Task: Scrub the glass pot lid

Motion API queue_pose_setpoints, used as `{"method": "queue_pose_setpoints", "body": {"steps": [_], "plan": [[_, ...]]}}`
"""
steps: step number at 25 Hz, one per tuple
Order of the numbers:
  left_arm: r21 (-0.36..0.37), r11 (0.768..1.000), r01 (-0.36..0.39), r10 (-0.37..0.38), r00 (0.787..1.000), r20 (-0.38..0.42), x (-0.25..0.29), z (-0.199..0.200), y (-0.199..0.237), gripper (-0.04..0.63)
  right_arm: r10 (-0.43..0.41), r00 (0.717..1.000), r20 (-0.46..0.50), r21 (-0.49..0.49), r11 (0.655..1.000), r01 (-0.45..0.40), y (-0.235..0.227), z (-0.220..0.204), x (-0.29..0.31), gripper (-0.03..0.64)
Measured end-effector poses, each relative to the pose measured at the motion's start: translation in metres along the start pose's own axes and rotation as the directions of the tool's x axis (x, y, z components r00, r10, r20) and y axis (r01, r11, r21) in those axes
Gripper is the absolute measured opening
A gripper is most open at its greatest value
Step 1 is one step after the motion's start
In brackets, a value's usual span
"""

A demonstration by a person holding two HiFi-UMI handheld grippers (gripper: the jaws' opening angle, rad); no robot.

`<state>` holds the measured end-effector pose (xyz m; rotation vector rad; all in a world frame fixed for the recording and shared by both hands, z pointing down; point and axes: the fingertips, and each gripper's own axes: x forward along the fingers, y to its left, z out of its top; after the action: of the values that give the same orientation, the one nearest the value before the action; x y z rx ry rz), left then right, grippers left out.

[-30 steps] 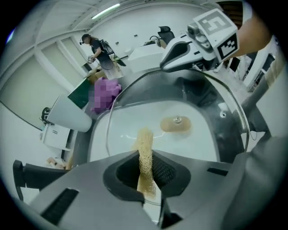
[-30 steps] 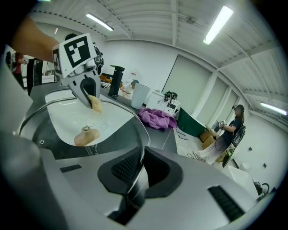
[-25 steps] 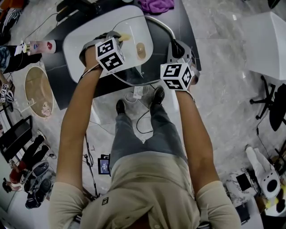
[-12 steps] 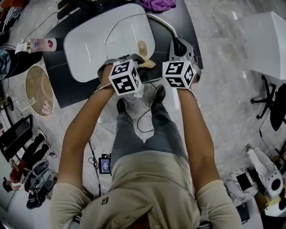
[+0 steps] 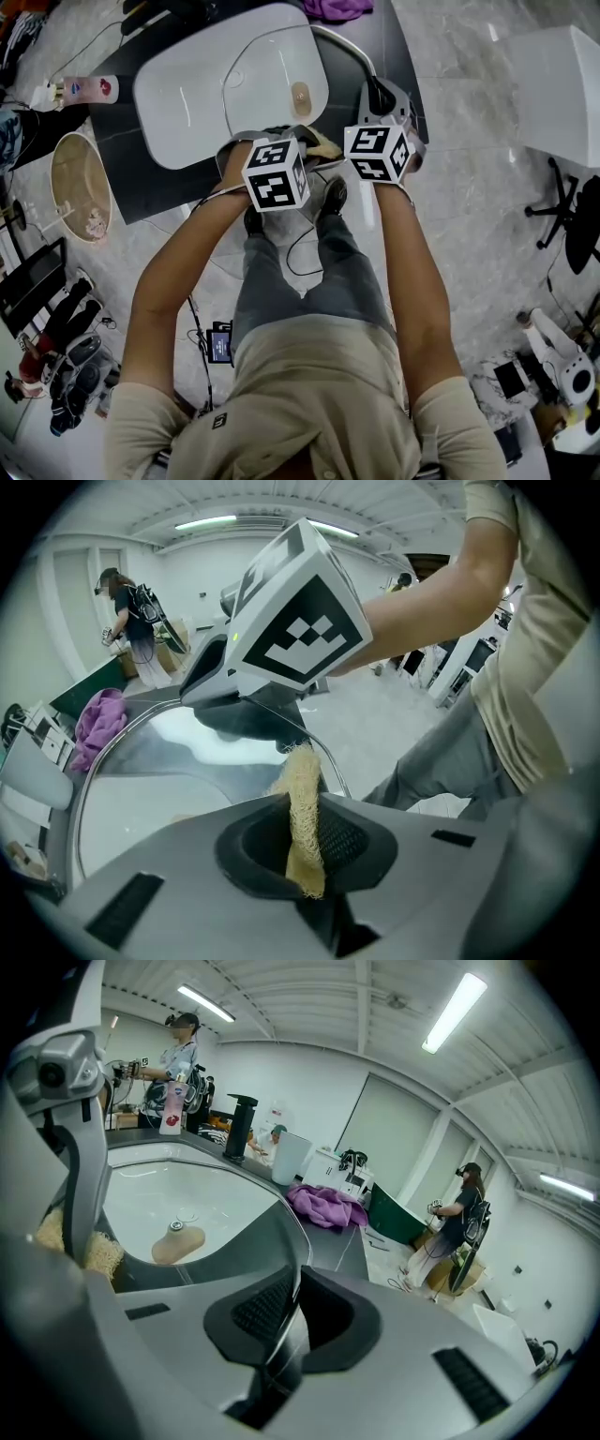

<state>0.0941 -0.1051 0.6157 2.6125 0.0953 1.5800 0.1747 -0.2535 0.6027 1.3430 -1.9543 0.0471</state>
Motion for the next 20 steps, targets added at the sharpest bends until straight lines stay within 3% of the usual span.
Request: {"method": "queue_pose_setpoints", "body": {"steps": [5,9,14,16,20], "plan": [[-0.010,1.000,0.001,-0.001,1.000,-0.002,-0.002,-0.008,0.007,0.044,-0.001,1.000,-0.001,-0.004,1.000,0.001,0.001,0.001,0.001,0.038],[-0.031,0.993,-0.111,0.108,0.991,-0.077,-0.009,-0.044,0.047,0.044,-0.001,1.000,0.004,-0.002,1.000,0.001,0.002,0.002,0.001,0.038],[-0.077,0.942,-0.326,0.312,0.938,-0.148,-0.038,-0.089,0.116,0.046,-0.001,1.000,0.000,0.008,1.000,0.001,0.002,0.002,0.001,0.038],[-0.099,0.930,-0.355,0.341,0.930,-0.137,-0.045,-0.092,0.124,0.044,0.001,1.000,-0.005,0.010,1.000,-0.001,0.002,0.002,0.002,0.038],[-0.090,0.928,-0.362,0.351,0.929,-0.120,-0.046,-0.091,0.119,0.046,0.002,1.000,-0.007,0.004,1.000,-0.001,0.002,0.001,0.004,0.038]]}}
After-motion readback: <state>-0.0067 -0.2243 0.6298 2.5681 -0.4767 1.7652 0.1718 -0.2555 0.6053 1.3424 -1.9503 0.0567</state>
